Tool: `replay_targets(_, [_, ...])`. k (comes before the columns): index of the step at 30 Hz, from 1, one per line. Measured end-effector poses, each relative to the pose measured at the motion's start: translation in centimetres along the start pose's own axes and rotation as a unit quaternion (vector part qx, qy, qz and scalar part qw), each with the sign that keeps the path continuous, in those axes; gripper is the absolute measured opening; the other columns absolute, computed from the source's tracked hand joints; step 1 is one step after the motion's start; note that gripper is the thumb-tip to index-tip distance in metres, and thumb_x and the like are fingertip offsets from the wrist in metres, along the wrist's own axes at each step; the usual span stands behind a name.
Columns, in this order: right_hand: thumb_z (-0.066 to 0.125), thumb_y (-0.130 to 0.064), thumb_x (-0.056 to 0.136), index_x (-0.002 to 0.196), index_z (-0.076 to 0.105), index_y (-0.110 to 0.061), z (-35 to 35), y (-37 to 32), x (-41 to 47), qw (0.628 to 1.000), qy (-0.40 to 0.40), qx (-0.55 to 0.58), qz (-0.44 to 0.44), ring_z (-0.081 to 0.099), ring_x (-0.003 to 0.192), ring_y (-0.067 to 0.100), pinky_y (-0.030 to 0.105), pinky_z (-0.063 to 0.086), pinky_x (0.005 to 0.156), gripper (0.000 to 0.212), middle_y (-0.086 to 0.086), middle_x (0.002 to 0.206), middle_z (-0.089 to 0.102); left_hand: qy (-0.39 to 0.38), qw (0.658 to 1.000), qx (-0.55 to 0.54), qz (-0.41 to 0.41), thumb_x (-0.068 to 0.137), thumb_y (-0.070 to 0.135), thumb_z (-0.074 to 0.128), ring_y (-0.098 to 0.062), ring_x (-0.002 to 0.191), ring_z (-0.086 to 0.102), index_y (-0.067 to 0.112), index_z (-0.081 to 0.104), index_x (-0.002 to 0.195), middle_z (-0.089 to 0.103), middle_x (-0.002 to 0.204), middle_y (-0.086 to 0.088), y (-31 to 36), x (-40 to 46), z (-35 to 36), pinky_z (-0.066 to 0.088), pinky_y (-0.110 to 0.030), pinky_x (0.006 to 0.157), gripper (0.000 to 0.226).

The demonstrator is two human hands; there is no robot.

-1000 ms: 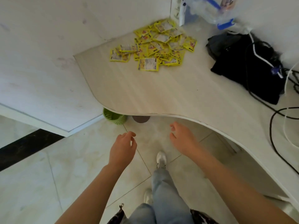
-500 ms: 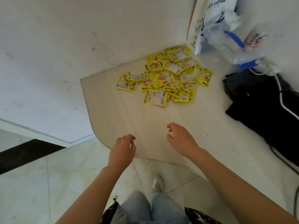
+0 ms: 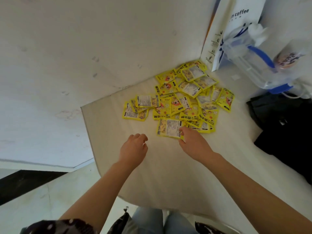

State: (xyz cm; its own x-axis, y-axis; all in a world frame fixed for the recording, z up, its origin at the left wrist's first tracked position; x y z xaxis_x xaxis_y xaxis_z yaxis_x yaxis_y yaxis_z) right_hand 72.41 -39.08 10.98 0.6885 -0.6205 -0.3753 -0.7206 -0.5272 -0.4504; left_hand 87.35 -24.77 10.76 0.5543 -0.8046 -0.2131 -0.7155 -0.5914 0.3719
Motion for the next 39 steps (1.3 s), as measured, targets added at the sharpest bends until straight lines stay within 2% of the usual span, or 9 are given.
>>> replay_targets(8, [0.05, -0.027, 0.094, 0.13, 0.047, -0.014, -0.5, -2.6, 5.5, 0.988, 0.054, -0.146, -0.007, 0.044, 0.121, 0.028, 0.035, 0.036, 0.104, 0.039, 0.006, 0.127, 0.055, -0.023, 0.998, 0.015, 0.059, 0.094, 0.02, 0.049, -0.021, 0.118, 0.048, 0.018, 0.059, 0.118, 0.058, 0.121, 0.0, -1.2, 8.1, -2.3, 0.049, -0.039, 0.088, 0.026])
replay_targets(11, [0.06, -0.027, 0.088, 0.121, 0.056, -0.011, 0.6, -3.1, 7.2, 0.976, 0.043, -0.212, 0.001, 0.049, 0.12, 0.033, 0.041, 0.036, 0.107, 0.037, 0.009, 0.117, 0.062, -0.019, 0.997, 0.018, 0.073, 0.093, 0.018, 0.05, -0.023, 0.118, 0.047, 0.017, 0.061, 0.114, 0.057, 0.12, 0.0, -0.9, 10.7, -2.5, 0.046, -0.038, 0.088, 0.024])
replay_targets(15, [0.084, -0.016, 0.059, 0.095, 0.069, -0.01, 0.5, -3.5, 8.5, 0.965, 0.045, -0.257, 0.03, 0.063, 0.098, 0.038, 0.042, 0.055, 0.079, 0.039, 0.011, 0.088, 0.069, -0.032, 0.994, 0.051, 0.096, 0.092, 0.02, 0.05, -0.026, 0.121, 0.043, 0.014, 0.059, 0.115, 0.054, 0.125, -0.003, -0.3, 14.2, -2.0, 0.045, -0.041, 0.093, 0.026])
replay_targets(19, [0.066, -0.012, 0.078, 0.114, 0.061, -0.008, 0.8, -4.2, 9.1, 0.961, 0.019, -0.276, 0.007, 0.053, 0.115, 0.04, 0.045, 0.047, 0.094, 0.036, 0.015, 0.105, 0.066, -0.019, 0.997, 0.03, 0.065, 0.09, 0.018, 0.054, -0.027, 0.13, 0.036, 0.01, 0.056, 0.121, 0.05, 0.134, -0.006, -0.4, 18.0, -2.8, 0.041, -0.041, 0.101, 0.032])
replay_targets(26, [0.079, -0.012, 0.062, 0.103, 0.065, -0.008, 1.4, -3.5, 9.9, 0.959, 0.0, -0.284, 0.012, 0.06, 0.101, 0.036, 0.043, 0.052, 0.084, 0.044, 0.013, 0.095, 0.068, -0.095, 0.993, 0.055, 0.032, 0.093, 0.031, 0.057, -0.029, 0.146, 0.015, 0.018, 0.036, 0.143, 0.035, 0.151, -0.005, -1.1, 21.8, -1.2, 0.024, -0.045, 0.115, 0.056])
replay_targets(29, [0.085, -0.011, 0.047, 0.091, 0.067, -0.008, 1.3, -3.6, 10.0, 0.961, 0.018, -0.275, 0.006, 0.063, 0.089, 0.035, 0.041, 0.054, 0.075, 0.047, 0.012, 0.085, 0.067, -0.096, 0.993, 0.066, 0.029, 0.089, 0.035, 0.061, -0.031, 0.143, 0.021, 0.02, 0.035, 0.142, 0.041, 0.147, -0.008, -1.2, 22.1, -1.1, 0.023, -0.045, 0.114, 0.061])
replay_targets(32, [0.085, -0.011, 0.047, 0.087, 0.068, -0.008, 1.3, -3.8, 10.0, 0.959, 0.037, -0.281, -0.006, 0.064, 0.086, 0.034, 0.04, 0.055, 0.072, 0.043, 0.011, 0.081, 0.067, -0.073, 0.995, 0.064, 0.037, 0.084, 0.035, 0.067, -0.031, 0.135, 0.03, 0.02, 0.04, 0.138, 0.046, 0.138, -0.008, -0.9, 22.2, -1.6, 0.029, -0.044, 0.109, 0.063])
replay_targets(37, [0.076, -0.009, 0.067, 0.108, 0.061, -0.005, 1.5, -4.5, 9.9, 0.966, 0.016, -0.255, -0.035, 0.055, 0.106, 0.038, 0.044, 0.048, 0.089, 0.044, 0.015, 0.102, 0.064, -0.012, 0.996, 0.058, 0.065, 0.075, 0.029, 0.075, -0.029, 0.122, 0.041, 0.019, 0.049, 0.129, 0.054, 0.124, -0.006, -0.2, 21.8, -2.7, 0.035, -0.04, 0.101, 0.061])
replay_targets(39, [0.077, -0.009, 0.063, 0.105, 0.061, -0.005, 1.5, -4.5, 9.8, 0.966, 0.007, -0.257, -0.033, 0.056, 0.102, 0.036, 0.043, 0.049, 0.086, 0.045, 0.014, 0.097, 0.066, -0.006, 0.996, 0.051, 0.067, 0.074, 0.028, 0.075, -0.03, 0.115, 0.045, 0.019, 0.051, 0.125, 0.056, 0.118, -0.006, -0.2, 21.4, -2.8, 0.037, -0.04, 0.097, 0.057])
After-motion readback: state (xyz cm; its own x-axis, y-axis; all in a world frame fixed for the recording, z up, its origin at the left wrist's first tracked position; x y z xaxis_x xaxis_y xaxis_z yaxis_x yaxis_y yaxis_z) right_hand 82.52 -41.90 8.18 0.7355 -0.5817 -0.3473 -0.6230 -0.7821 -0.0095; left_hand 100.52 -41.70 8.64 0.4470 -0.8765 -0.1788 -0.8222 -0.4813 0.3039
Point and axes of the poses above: each hand's wrist, its own x-axis towards the middle knuckle, its own z-axis out of the palm, y = z × x, the point moved 9 cm from there along x, towards the middle knuckle
